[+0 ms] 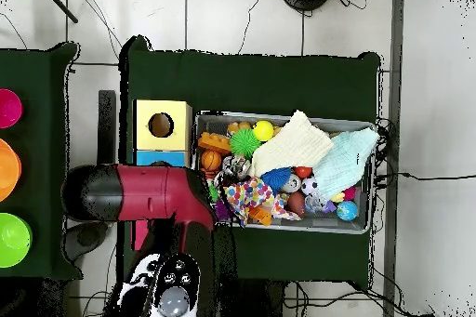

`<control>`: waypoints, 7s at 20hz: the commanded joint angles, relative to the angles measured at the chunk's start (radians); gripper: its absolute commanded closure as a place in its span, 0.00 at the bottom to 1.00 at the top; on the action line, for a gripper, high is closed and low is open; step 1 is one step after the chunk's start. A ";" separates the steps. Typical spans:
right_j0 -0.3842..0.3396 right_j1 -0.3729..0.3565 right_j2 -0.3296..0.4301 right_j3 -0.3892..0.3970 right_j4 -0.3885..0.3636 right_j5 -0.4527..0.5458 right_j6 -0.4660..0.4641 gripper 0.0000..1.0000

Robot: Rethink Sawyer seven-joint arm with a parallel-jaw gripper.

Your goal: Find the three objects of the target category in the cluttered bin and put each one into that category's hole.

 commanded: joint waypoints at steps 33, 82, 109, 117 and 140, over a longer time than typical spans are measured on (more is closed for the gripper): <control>-0.542 0.034 0.302 -0.161 -0.293 0.140 -0.288 0.00; -0.910 0.005 0.581 0.024 -0.616 0.044 -0.230 0.00; -0.990 0.065 0.650 0.038 -0.746 -0.007 -0.169 0.00; -1.001 0.103 0.648 0.052 -0.784 -0.055 -0.149 0.00; -1.107 0.071 0.700 0.116 -0.828 -0.188 -0.176 0.00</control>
